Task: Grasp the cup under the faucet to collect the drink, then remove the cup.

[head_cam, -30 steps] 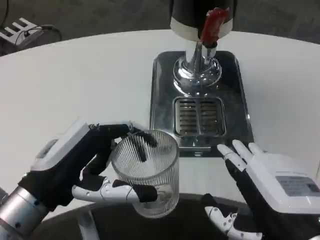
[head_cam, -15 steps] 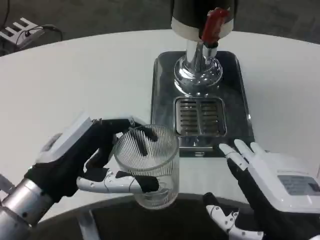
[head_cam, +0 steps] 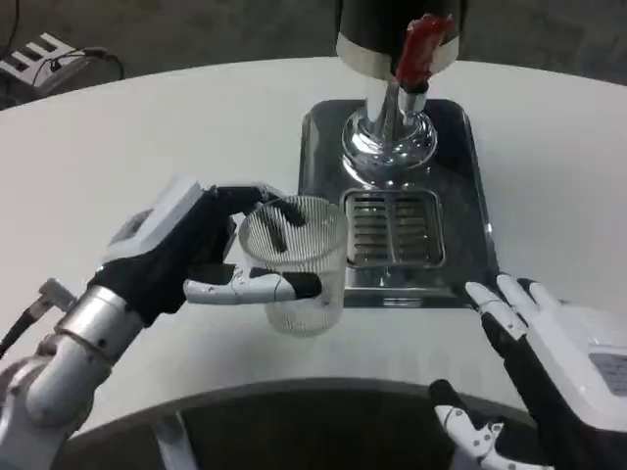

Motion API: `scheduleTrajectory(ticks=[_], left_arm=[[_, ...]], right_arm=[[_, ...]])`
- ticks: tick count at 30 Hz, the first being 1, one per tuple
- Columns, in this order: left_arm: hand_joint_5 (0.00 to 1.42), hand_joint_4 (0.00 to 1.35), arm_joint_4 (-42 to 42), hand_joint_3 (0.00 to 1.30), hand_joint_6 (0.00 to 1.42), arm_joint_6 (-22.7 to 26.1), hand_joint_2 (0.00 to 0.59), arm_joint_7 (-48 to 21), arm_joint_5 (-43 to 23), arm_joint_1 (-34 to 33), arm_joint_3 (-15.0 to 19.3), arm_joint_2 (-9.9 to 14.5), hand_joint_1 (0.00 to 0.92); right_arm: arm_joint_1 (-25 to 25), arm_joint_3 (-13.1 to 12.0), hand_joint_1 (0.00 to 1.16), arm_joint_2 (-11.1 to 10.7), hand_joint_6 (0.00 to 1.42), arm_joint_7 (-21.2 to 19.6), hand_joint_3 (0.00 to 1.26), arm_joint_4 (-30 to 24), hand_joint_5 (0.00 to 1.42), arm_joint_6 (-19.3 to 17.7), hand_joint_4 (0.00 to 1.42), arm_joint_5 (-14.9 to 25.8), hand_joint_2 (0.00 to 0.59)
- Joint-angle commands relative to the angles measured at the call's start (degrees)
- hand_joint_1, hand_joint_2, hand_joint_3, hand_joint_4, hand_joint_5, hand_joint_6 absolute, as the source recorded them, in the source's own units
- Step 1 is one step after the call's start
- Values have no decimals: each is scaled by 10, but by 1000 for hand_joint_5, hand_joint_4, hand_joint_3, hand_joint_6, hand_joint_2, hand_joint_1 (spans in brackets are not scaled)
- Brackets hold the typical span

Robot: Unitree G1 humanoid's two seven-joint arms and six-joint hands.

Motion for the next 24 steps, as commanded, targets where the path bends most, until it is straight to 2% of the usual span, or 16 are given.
scheduleTrajectory(ticks=[1,4,10,15,24], left_arm=[[1406,1186,80,1078,1424,-8,74,55,22,-82,-19,-10,469],[1406,1186,164,1078,1424,8,74,92,46,-160,-38,-22,469],[1406,1186,278,1078,1424,19,74,135,76,-251,-76,-36,469],[1406,1186,330,1078,1424,35,74,149,88,-293,-101,-50,469],[1406,1186,373,1078,1424,66,74,166,103,-329,-135,-79,469]], right_arm=[[20,-12,370,-2,48,-8,95,-16,0,-14,0,13,452],[28,-17,370,-2,60,-9,96,-20,0,-17,0,20,452],[34,-20,369,1,63,-10,96,-25,0,-24,0,26,452],[37,-24,369,2,64,-9,96,-31,0,-27,0,28,452],[42,-45,369,0,74,-3,96,-32,0,-31,0,45,452]])
